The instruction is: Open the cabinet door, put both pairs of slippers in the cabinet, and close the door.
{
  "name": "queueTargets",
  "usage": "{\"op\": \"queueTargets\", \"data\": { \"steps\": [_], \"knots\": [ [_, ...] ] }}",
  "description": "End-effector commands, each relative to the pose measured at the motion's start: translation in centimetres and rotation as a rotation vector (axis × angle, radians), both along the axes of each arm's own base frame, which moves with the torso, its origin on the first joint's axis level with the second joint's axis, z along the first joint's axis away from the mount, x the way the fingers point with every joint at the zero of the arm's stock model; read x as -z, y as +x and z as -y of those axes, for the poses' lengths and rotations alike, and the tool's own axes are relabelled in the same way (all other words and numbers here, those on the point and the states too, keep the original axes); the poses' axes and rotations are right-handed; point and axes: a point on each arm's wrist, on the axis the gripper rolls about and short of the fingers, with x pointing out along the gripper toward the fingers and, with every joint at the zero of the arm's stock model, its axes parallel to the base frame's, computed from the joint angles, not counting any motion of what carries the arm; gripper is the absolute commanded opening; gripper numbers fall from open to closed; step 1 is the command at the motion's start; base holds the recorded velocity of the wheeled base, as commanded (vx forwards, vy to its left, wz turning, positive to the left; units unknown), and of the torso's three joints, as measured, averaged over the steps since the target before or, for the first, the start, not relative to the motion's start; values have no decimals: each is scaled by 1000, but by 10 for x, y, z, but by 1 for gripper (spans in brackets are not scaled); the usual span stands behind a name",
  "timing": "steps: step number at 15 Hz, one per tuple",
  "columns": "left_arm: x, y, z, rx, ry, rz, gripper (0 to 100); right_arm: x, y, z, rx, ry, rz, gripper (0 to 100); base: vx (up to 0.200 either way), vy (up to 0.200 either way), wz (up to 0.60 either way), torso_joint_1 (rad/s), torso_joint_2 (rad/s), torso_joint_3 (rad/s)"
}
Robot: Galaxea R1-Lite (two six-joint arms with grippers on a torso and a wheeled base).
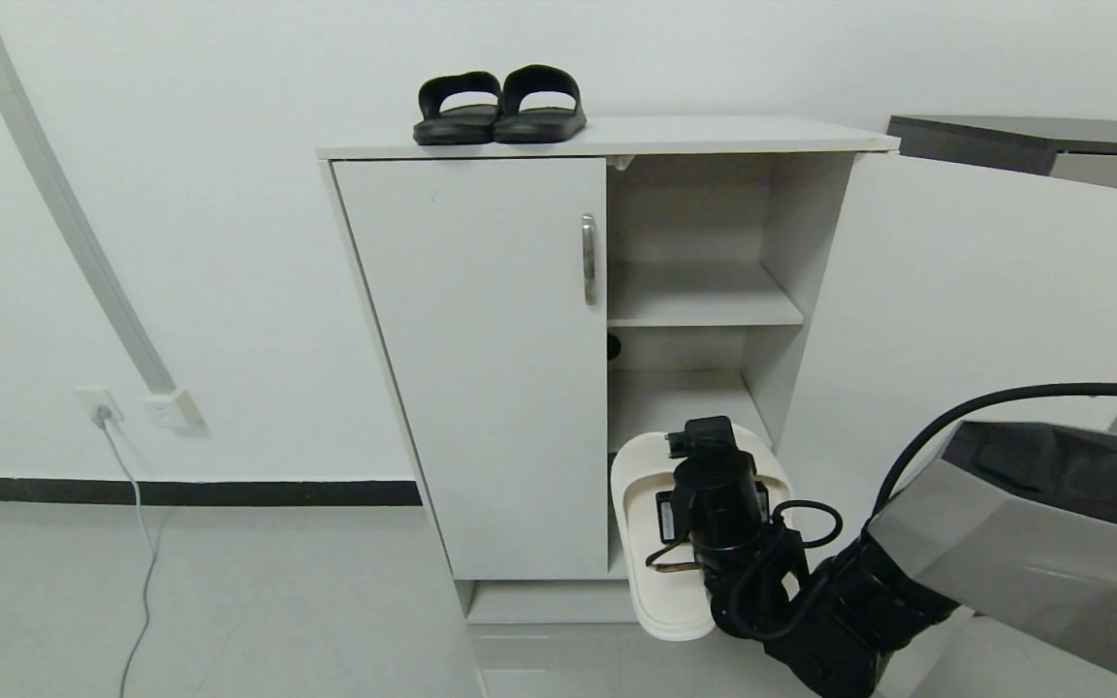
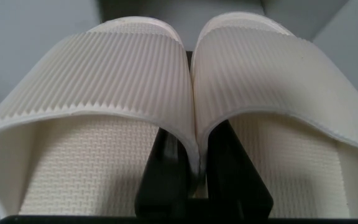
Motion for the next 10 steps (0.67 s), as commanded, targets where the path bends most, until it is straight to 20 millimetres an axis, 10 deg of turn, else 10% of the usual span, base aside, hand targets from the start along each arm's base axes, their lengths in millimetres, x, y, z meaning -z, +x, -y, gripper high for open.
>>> {"op": "queueTargets", "data": {
  "steps": [1,10],
  "knots": [
    [0,0,0,1,0,-4,0,-1,1,-2,-2,4,5,0,0,-200,0,-2,2,2],
    [0,0,0,-3,0,-4,0,19,24,-19,-9,22,15,0,0,0,0,0,0,0]
  ]
}}
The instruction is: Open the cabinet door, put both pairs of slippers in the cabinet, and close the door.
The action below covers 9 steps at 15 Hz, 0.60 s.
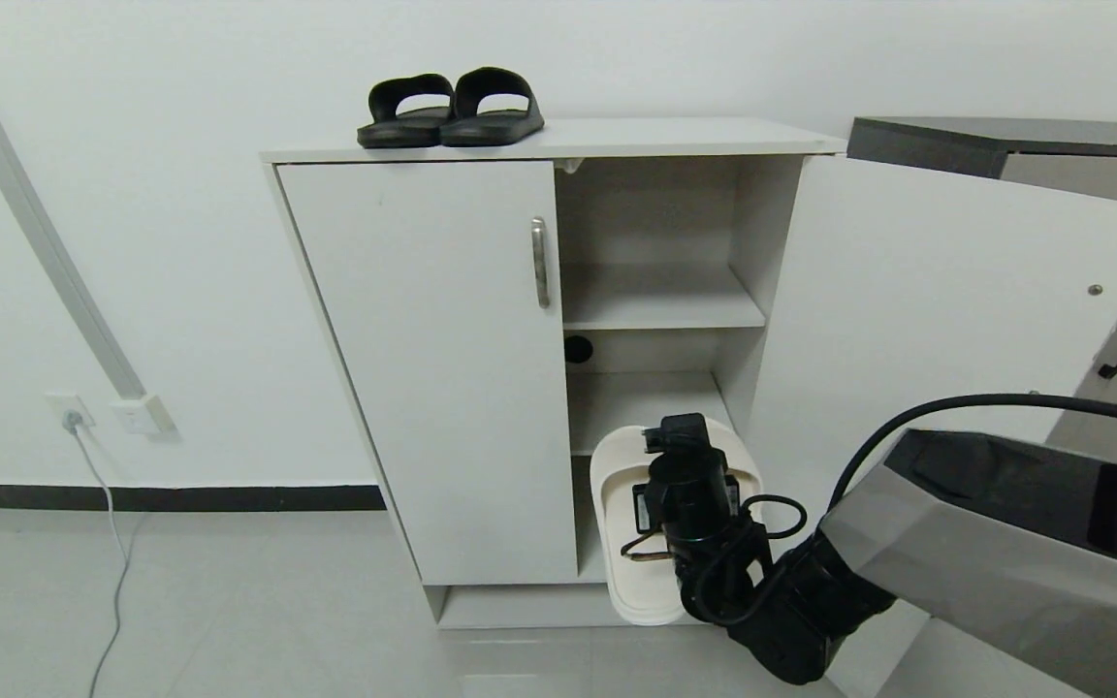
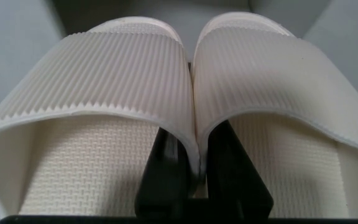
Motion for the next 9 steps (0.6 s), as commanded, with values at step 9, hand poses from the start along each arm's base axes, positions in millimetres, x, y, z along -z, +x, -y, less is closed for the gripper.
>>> {"op": "queueTargets", "data": {
  "steps": [9],
  "knots": [
    [0,0,0,2,-1,-2,0,14,3,-1,-8,-12,-22,0,0,0,0,0,0,-11]
  ]
}}
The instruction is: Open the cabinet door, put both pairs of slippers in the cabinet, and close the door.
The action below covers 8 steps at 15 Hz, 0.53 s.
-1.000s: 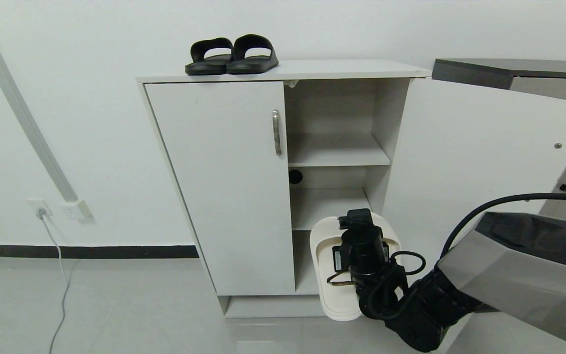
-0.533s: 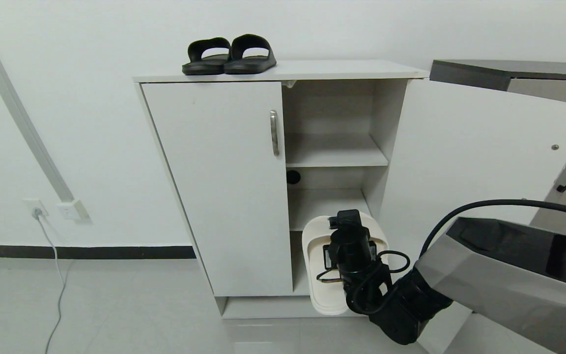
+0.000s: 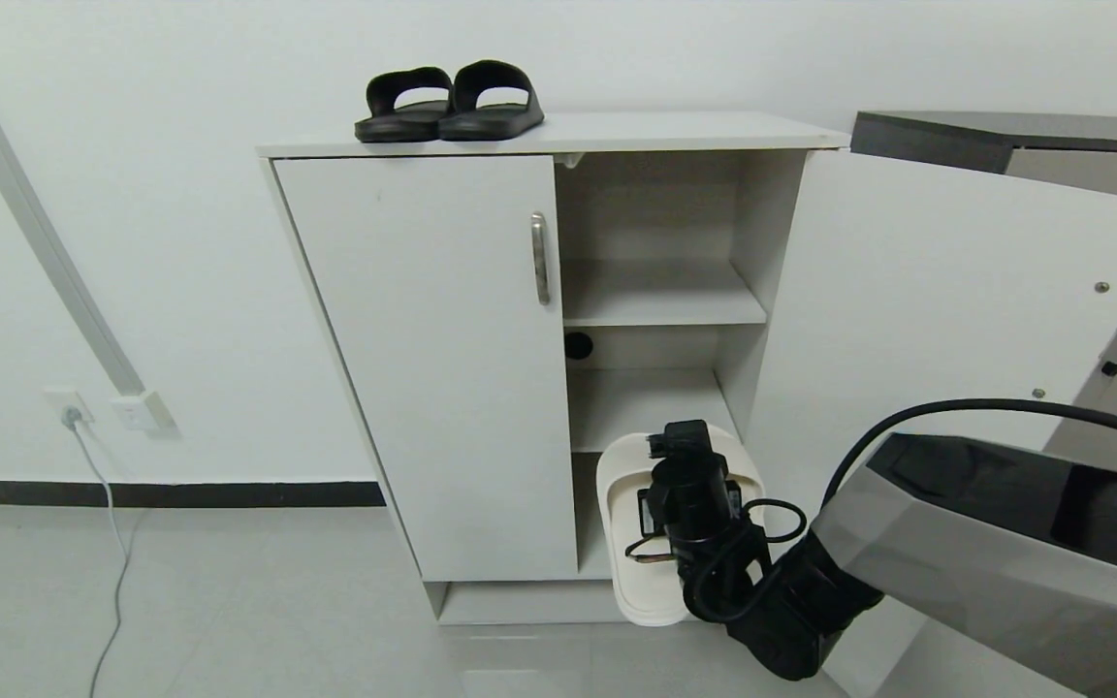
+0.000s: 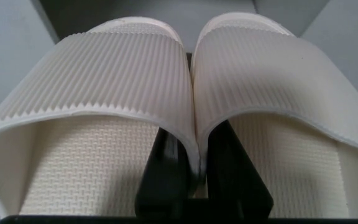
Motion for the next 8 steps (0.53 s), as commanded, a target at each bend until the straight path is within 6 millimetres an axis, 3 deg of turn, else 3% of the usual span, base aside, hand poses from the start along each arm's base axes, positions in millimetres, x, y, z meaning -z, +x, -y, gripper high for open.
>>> {"op": "queueTargets", "data": {
  "steps": [1,8],
  "knots": [
    [0,0,0,1,0,-2,0,3,1,0,1,-4,-4,0,0,0,0,7,-2,-134],
    [0,0,0,1,0,-2,0,5,3,0,5,-1,-1,0,0,0,0,3,2,-190]
  ]
}}
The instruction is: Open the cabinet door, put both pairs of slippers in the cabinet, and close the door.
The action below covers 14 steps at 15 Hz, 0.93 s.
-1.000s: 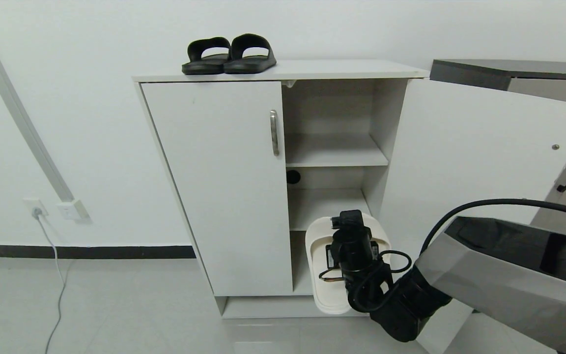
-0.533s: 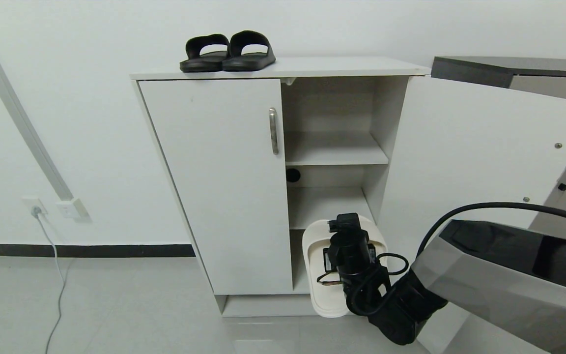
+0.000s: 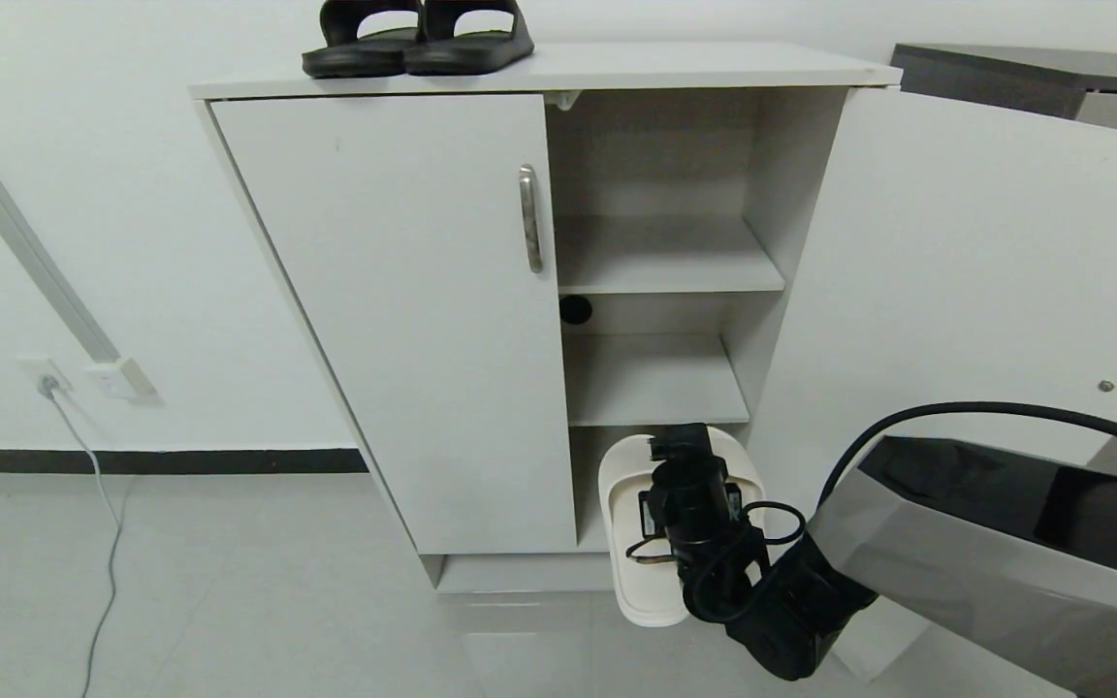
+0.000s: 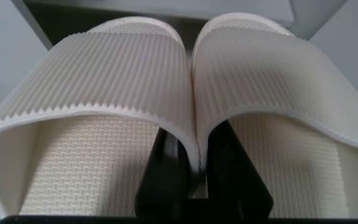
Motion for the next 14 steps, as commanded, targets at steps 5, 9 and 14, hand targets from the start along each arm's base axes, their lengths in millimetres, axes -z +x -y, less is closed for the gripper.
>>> {"op": "queueTargets", "data": {
  "steps": [5,9,14],
  "knots": [
    [0,0,0,-2,0,-2,0,7,5,0,-1,13,113,0,0,0,0,4,0,-141],
    [0,0,0,-3,-3,-2,0,3,12,5,11,9,187,0,0,0,0,0,0,0],
    [0,0,0,-3,-3,-2,0,0,12,5,7,15,192,0,40,0,0,1,2,0]
  ]
}}
